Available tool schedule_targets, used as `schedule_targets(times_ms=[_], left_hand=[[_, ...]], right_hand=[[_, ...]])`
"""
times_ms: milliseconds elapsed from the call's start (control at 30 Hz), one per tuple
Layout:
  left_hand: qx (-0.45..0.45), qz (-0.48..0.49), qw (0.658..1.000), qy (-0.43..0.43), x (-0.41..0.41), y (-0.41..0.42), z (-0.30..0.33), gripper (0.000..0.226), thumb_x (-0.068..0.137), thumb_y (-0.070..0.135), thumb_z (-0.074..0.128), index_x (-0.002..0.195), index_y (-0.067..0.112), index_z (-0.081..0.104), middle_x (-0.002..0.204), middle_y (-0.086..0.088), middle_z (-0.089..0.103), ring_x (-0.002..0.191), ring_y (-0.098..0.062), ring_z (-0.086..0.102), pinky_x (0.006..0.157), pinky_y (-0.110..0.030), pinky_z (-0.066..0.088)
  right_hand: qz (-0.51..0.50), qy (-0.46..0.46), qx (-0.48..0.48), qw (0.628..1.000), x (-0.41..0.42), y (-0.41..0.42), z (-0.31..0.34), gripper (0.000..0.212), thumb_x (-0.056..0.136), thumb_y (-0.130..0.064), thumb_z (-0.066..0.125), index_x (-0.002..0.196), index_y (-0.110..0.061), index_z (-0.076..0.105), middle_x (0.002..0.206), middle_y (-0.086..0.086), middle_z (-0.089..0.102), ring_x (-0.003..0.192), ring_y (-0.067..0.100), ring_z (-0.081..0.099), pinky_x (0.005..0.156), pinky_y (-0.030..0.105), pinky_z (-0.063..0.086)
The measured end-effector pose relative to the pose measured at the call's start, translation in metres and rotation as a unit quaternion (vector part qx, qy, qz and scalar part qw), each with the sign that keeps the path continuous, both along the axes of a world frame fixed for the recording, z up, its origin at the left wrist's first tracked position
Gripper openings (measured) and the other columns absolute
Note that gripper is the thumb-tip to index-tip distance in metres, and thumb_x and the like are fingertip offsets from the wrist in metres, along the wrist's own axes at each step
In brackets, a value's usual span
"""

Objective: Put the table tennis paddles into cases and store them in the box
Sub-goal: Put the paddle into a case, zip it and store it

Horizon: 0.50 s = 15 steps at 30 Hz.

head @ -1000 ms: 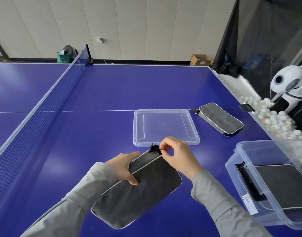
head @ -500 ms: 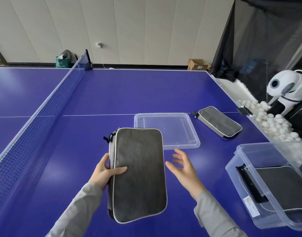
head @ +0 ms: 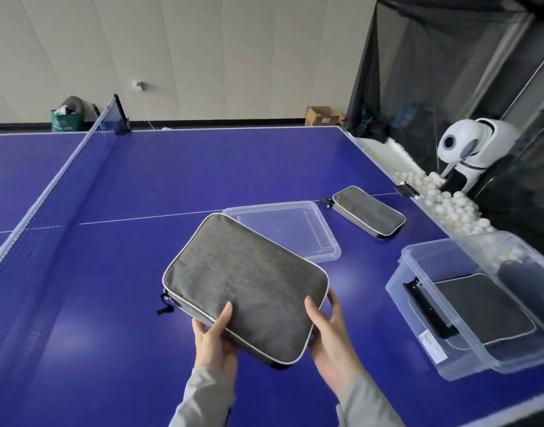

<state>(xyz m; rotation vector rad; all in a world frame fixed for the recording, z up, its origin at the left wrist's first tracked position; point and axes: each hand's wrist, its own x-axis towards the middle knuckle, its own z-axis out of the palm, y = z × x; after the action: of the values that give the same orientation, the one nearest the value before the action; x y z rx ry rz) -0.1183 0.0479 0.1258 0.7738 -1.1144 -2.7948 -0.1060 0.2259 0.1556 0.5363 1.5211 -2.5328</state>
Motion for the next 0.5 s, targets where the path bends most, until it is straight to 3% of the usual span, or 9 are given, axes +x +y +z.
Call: schedule_targets(times_ms=[67, 133, 233, 333, 500], left_hand=[[0.024, -0.004, 1.0, 0.006, 0.002, 0.015, -0.001, 0.043, 0.065, 0.014, 0.073, 0.102, 0.029, 0.058, 0.099, 0.005, 0.072, 0.083, -0.012, 0.071, 0.059, -0.031, 0.057], [0.036, -0.018, 0.999, 0.008, 0.004, 0.027, -0.002, 0.044, 0.066, 0.014, 0.072, 0.106, 0.029, 0.058, 0.103, 0.004, 0.072, 0.087, -0.014, 0.071, 0.065, -0.035, 0.057], [0.034, -0.056, 0.998, 0.015, 0.007, 0.04, -0.001, 0.043, 0.069, 0.014, 0.071, 0.107, 0.028, 0.059, 0.103, 0.004, 0.072, 0.089, -0.016, 0.07, 0.074, -0.041, 0.055], [0.019, -0.102, 0.994, 0.019, 0.01, 0.054, 0.002, 0.038, 0.067, 0.016, 0.071, 0.101, 0.025, 0.059, 0.093, 0.003, 0.073, 0.077, -0.013, 0.071, 0.06, -0.031, 0.056], [-0.012, -0.203, 0.978, 0.034, 0.021, 0.054, -0.002, 0.041, 0.065, 0.015, 0.078, 0.099, 0.02, 0.057, 0.096, -0.009, 0.07, 0.088, -0.029, 0.068, 0.076, -0.044, 0.057]], right_hand=[[-0.025, 0.008, 0.004, 1.0, 0.001, 0.003, 0.002, 0.067, 0.068, -0.03, 0.079, 0.124, -0.046, 0.046, 0.113, -0.007, 0.071, 0.101, 0.015, 0.069, 0.082, 0.04, 0.057], [-0.047, 0.013, 0.007, 0.999, 0.003, 0.012, 0.003, 0.066, 0.066, -0.028, 0.08, 0.121, -0.046, 0.048, 0.114, -0.005, 0.07, 0.106, 0.018, 0.067, 0.088, 0.044, 0.055], [-0.059, 0.022, 0.007, 0.998, 0.006, 0.03, 0.007, 0.065, 0.066, -0.025, 0.08, 0.12, -0.044, 0.049, 0.114, 0.0, 0.07, 0.105, 0.02, 0.068, 0.079, 0.04, 0.057], [-0.077, 0.031, 0.003, 0.997, 0.01, 0.054, 0.011, 0.062, 0.067, -0.022, 0.079, 0.119, -0.042, 0.051, 0.113, 0.002, 0.071, 0.103, 0.022, 0.068, 0.073, 0.037, 0.057], [-0.079, 0.054, 0.016, 0.995, 0.017, 0.105, 0.02, 0.058, 0.07, -0.02, 0.077, 0.118, -0.044, 0.055, 0.112, 0.0, 0.071, 0.101, 0.02, 0.069, 0.07, 0.035, 0.058]])
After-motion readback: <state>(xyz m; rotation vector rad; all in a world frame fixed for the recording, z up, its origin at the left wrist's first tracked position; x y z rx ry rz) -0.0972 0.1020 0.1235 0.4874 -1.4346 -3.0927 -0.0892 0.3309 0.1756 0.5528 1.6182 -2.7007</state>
